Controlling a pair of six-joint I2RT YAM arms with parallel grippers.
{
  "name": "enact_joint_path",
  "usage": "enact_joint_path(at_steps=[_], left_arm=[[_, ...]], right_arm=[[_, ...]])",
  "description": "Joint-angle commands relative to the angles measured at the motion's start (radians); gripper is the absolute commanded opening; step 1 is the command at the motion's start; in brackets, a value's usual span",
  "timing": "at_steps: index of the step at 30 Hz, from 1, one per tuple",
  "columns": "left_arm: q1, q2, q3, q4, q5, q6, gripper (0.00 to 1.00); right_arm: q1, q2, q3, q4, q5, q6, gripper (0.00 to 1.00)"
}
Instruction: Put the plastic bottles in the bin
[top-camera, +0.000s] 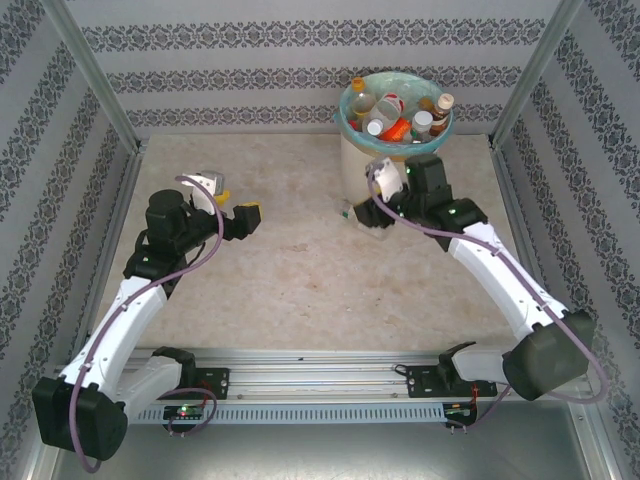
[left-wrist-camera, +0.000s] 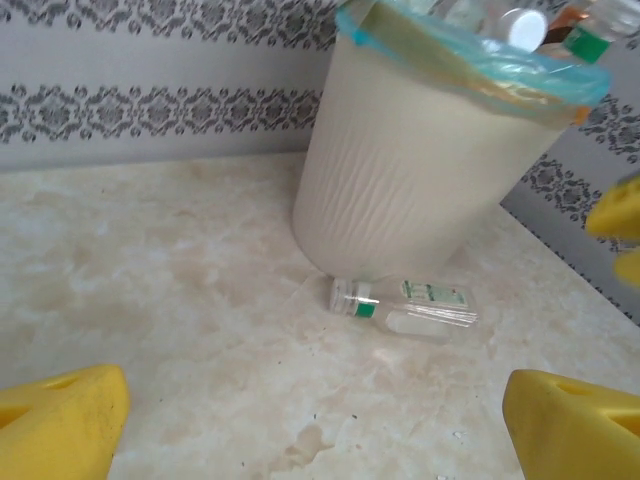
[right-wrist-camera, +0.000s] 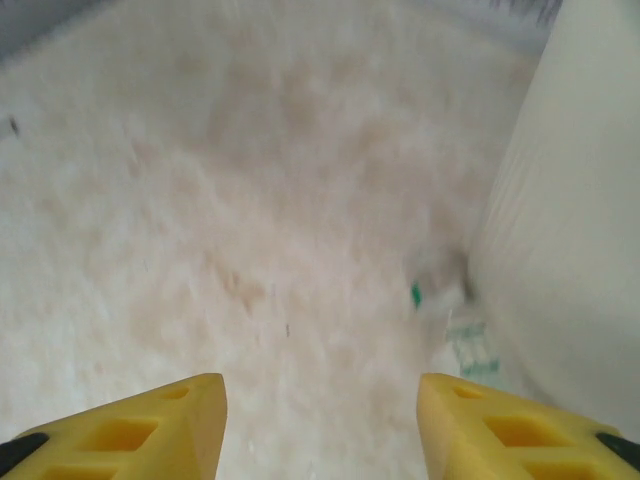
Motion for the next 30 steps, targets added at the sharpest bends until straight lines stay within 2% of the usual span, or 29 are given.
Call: enact_joint_path(at_steps=[1, 3, 7, 17, 27, 30], left_arm=[[-0.014, 0.002, 0.027, -0.036, -0.049, -0.038, 0.96], [-0.014, 0.009, 0.033, -0.039, -0.053, -0.04, 0.96], [-0.013, 0.015, 0.037, -0.041, -0.057, -0.046, 0.96], [-0.013, -0.023, 0.027, -0.086, -0.074, -0.045, 0.96], [-0.014, -0.017, 0.028, -0.082, -0.081, -0.04, 0.97], [-0.013, -0.008, 0.024, -0.071, -0.081, -0.041, 0.97]], right_arm=[[0.012, -0.002, -0.077, -0.006, 0.041, -0.072, 0.58], [0.015, 0.034, -0.111, 0.013, 0.086, -0.087, 0.63], [0.005, 0.131, -0.109, 0.039, 0.16, -0.093, 0.66], [-0.065, 0.344, -0.028, 0.093, 0.208, -0.077, 0.73], [-0.056, 0.437, 0.019, 0.125, 0.295, -0.083, 0.78], [-0.045, 0.46, 0.03, 0.123, 0.318, -0.096, 0.85]])
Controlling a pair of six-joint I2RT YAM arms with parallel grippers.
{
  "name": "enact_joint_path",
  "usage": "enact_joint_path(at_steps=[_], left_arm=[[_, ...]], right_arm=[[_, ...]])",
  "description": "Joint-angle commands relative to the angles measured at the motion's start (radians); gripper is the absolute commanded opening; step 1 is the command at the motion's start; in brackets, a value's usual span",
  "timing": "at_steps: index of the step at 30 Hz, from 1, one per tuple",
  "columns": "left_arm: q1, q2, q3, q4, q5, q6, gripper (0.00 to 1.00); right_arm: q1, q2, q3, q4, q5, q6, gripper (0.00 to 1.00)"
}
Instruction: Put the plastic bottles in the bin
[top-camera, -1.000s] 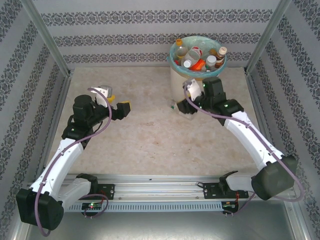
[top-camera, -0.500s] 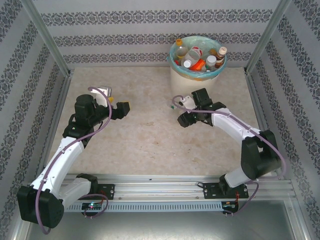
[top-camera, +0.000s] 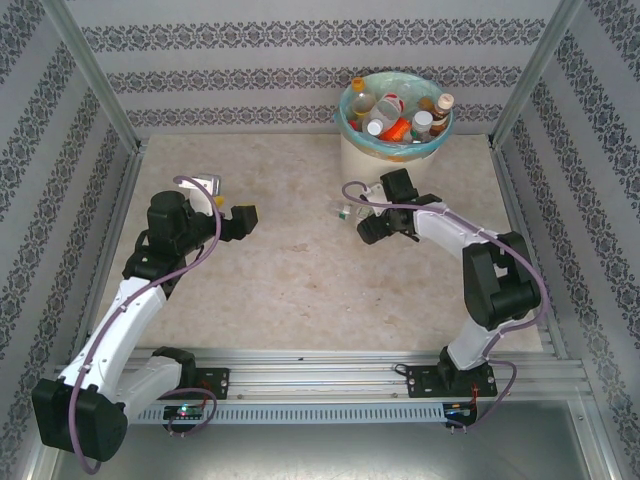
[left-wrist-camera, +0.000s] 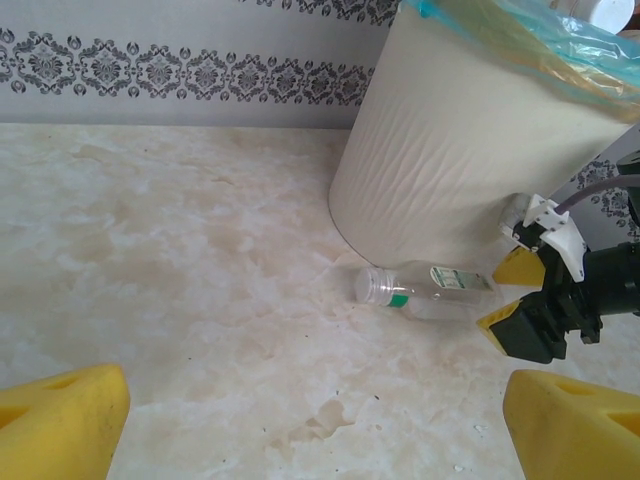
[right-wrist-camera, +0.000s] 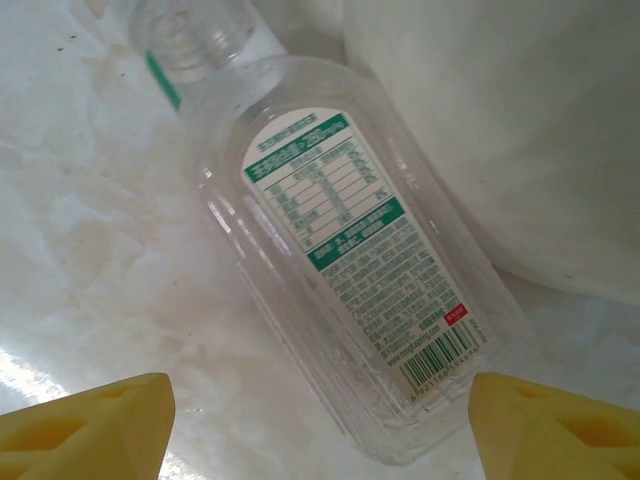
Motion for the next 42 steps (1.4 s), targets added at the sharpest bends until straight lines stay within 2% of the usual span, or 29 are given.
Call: enact_joint_path(at_steps=[1, 7, 11, 13, 17, 20, 23, 25, 28, 31, 34, 37, 42], left_arm=[[-0.013, 0.007, 0.019, 0.003, -0.006, -0.009, 0.96], [-0.014, 0.026, 0.002, 0.037, -0.001, -0.028, 0.96], [-0.013, 0.045, -0.001, 0.042, 0.001, -0.025, 0.96], [-0.014, 0.053, -0.001, 0.036, 0.0, -0.019, 0.96], [-0.014, 0.1, 0.01, 0.009, 0.016, 0.004, 0.97], [-0.013, 0.22, 0.106, -0.113, 0.077, 0.109, 0.94], [-0.014, 0.389, 0.282, -0.279, 0.071, 0.153, 0.87], [-0.014, 0.507, 0.398, -0.338, 0.074, 0.087, 0.82], [-0.032, 0.626, 0.479, -0.292, 0.103, -0.108, 0.78], [-0.104, 0.696, 0.505, -0.237, -0.009, -0.237, 0.82], [-0.167, 0.791, 0.564, -0.256, -0.051, -0.341, 0.83], [-0.231, 0.875, 0.629, -0.284, -0.071, -0.384, 0.84], [-0.308, 0.988, 0.732, -0.382, -0.155, -0.366, 0.86]], right_arm=[[0.023, 0.03, 0.03, 0.01, 0.053, -0.022, 0.86], [0.078, 0.064, 0.046, 0.016, -0.046, -0.046, 0.83], [0.153, 0.075, 0.067, -0.017, -0.03, -0.09, 0.82], [0.176, 0.062, 0.074, -0.029, -0.041, -0.08, 0.81], [0.206, -0.008, 0.049, -0.001, -0.14, -0.08, 0.78], [0.213, -0.116, 0.008, 0.044, -0.231, -0.081, 0.75], [0.211, -0.254, -0.061, 0.11, -0.295, -0.083, 0.73], [0.209, -0.361, -0.133, 0.168, -0.294, -0.077, 0.72], [0.206, -0.499, -0.213, 0.209, -0.245, -0.064, 0.71], [0.202, -0.607, -0.271, 0.219, -0.197, -0.05, 0.71], [0.193, -0.678, -0.308, 0.219, -0.15, -0.032, 0.71], [0.181, -0.725, -0.336, 0.214, -0.13, -0.028, 0.71], [0.165, -0.773, -0.355, 0.193, -0.125, -0.032, 0.71]])
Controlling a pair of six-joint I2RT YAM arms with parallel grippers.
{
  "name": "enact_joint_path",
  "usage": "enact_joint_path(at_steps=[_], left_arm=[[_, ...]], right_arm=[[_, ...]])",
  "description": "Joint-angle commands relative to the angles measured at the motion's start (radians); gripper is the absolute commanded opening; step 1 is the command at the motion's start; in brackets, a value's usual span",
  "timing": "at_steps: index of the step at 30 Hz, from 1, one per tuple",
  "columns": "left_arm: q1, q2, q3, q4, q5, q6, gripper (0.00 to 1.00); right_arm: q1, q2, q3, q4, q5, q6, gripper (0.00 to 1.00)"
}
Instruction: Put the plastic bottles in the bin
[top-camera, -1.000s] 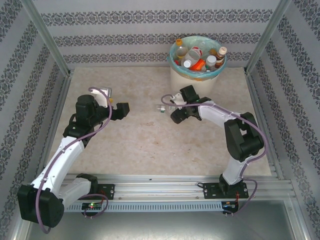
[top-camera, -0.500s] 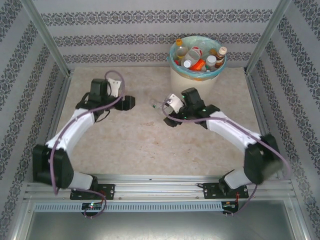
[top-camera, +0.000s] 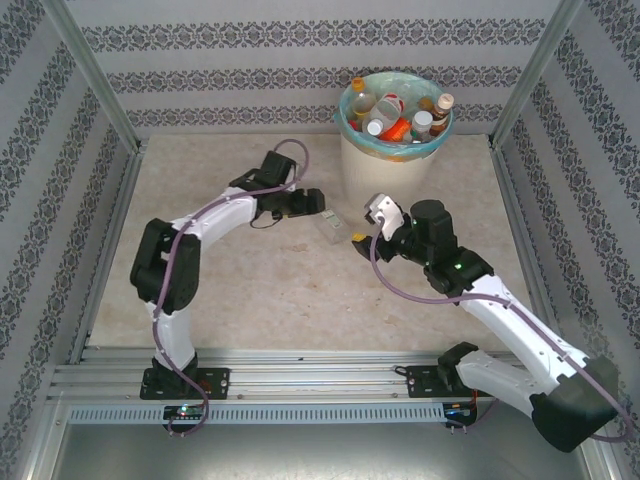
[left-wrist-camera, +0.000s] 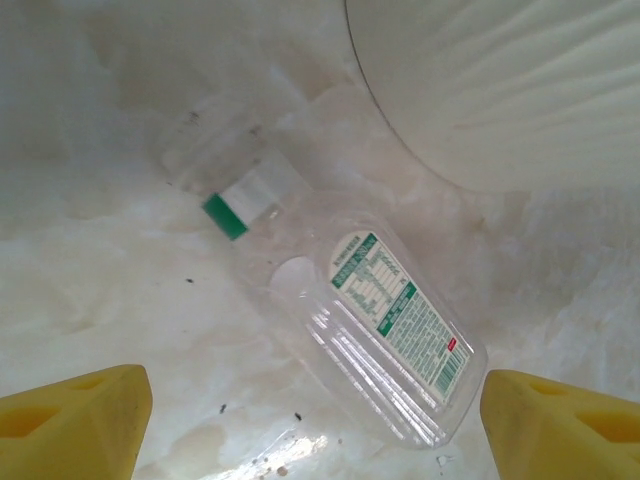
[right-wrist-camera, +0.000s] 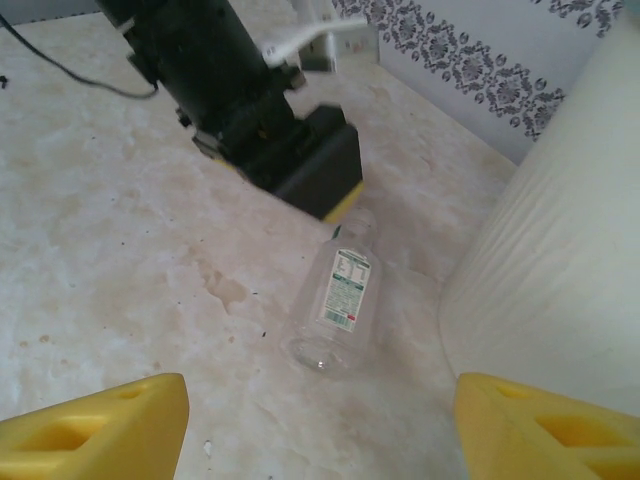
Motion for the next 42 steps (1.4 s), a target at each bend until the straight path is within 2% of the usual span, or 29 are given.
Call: enact_joint_path(at_steps=[1, 4, 12, 21, 30, 33, 36, 38, 40, 42], left_arm=[[-0.04, 0.048, 0.068, -0.112, -0.091, -0.03, 0.87], [-0.066, 0.085, 0.078, -0.133, -0.128, -0.022, 0.88], [-0.132, 0.207, 0.196, -0.15, -0.115, -0.029, 0.92], [-0.143, 0.278, 0.204, -0.145, -0.143, -0.03, 0.93], [-0.14, 0.293, 0.184, -0.099, -0.16, -0.037, 0.99], [-0.134, 0.298, 0.181, -0.091, -0.147, -0.027, 0.91], [-0.132, 0.279, 0.146, -0.04, -0.113, -0.029, 0.78], [-0.13, 0.256, 0.107, 0.021, -0.089, -0.021, 0.65], [-0.13, 0.231, 0.081, 0.056, -0.078, -0.01, 0.59], [-0.13, 0.206, 0.064, 0.064, -0.081, 0.01, 0.59]], right_arm=[[-0.012, -0.04, -0.017, -0.004, 0.025, 0.014, 0.71], [-0.018, -0.062, -0.028, -0.012, 0.028, 0.006, 0.71], [-0.021, -0.066, -0.029, -0.013, 0.005, 0.004, 0.71], [-0.014, -0.054, -0.041, -0.003, 0.006, 0.007, 0.71], [-0.01, -0.03, -0.032, -0.005, 0.002, 0.006, 0.71], [-0.008, -0.029, -0.03, -0.007, 0.0, 0.008, 0.71], [0.0, -0.031, -0.029, -0.008, 0.004, 0.007, 0.71], [0.004, -0.031, -0.029, -0.011, 0.01, 0.004, 0.71], [0.009, -0.03, -0.025, -0.013, 0.017, 0.006, 0.71], [0.011, -0.029, -0.019, -0.01, 0.022, 0.022, 0.71]])
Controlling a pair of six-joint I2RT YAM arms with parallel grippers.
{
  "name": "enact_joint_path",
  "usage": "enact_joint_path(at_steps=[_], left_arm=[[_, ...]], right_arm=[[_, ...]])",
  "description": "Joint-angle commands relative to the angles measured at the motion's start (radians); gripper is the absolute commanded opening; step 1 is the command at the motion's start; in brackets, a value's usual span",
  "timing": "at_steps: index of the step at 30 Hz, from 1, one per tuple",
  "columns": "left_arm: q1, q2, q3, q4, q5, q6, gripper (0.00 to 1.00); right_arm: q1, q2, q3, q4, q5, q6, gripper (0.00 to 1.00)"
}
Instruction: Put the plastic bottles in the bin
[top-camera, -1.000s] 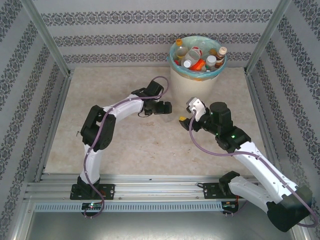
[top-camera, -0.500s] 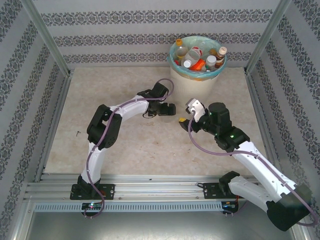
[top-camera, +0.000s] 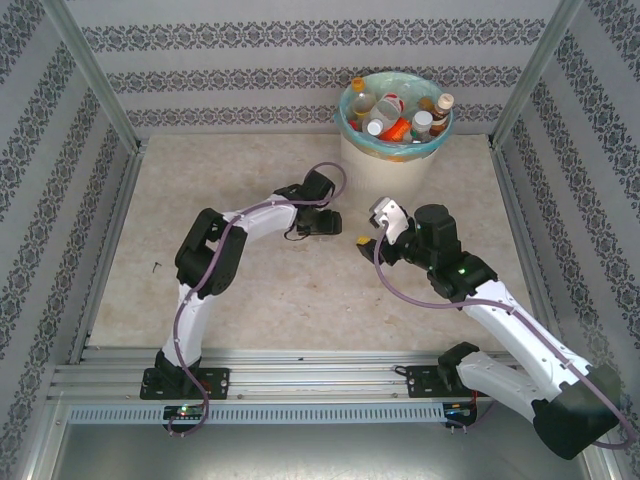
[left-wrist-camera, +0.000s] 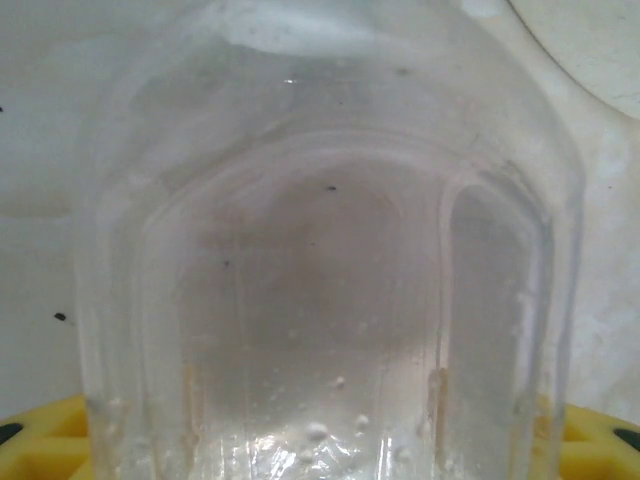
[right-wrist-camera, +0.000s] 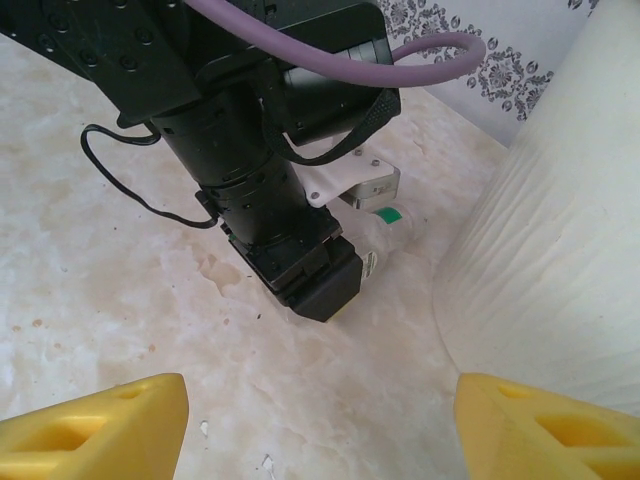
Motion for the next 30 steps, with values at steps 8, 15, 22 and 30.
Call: enact_joint_path(at_steps=[8, 15, 22, 30], left_arm=[[-0.01, -0.331, -0.237, 0.147, 0.034, 0.138, 0.6], [-0.011, -0.811, -0.622, 0.374, 0.04, 0.269, 0.58], [-0.019, -1.25, -0.872, 0.515, 0.136, 0.454, 0.59], [-0.019, -1.44, -0.922, 0.488, 0.204, 0.54, 0.57]], right_arm=[[0.026, 0.053, 0.123, 0.006, -0.024, 0.214, 0.71], [0.106, 0.104, 0.246, 0.042, -0.114, 0.352, 0.7], [0.233, 0.253, 0.451, 0.113, -0.248, 0.501, 0.71], [0.356, 0.37, 0.572, 0.216, -0.242, 0.574, 0.71]])
